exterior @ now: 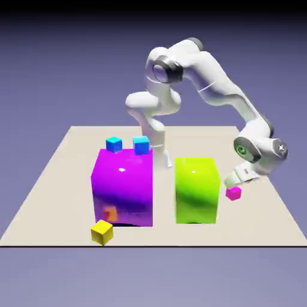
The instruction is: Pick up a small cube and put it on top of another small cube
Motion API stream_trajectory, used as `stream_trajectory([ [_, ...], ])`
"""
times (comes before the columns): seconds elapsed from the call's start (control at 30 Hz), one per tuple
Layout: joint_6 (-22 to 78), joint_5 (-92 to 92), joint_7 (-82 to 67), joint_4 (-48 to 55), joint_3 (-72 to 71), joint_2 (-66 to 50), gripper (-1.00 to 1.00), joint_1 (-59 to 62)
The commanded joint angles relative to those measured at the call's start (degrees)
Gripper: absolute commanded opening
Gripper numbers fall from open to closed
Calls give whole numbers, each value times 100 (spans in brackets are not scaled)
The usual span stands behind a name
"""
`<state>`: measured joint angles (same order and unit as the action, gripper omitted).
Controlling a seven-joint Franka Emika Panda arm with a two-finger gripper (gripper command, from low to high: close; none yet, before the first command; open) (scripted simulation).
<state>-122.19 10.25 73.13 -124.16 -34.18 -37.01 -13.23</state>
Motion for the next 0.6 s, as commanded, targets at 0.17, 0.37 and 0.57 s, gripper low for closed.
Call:
stream_trajectory([
  [0.17, 601, -221, -117, 259, -209, 367, -100, 153],
  [0.37, 1061, -1476, -1406, 880, 695, 1347, -100, -145],
  [0.57, 1775, -2086, -2258, 878, 1786, 2591, -100, -6],
])
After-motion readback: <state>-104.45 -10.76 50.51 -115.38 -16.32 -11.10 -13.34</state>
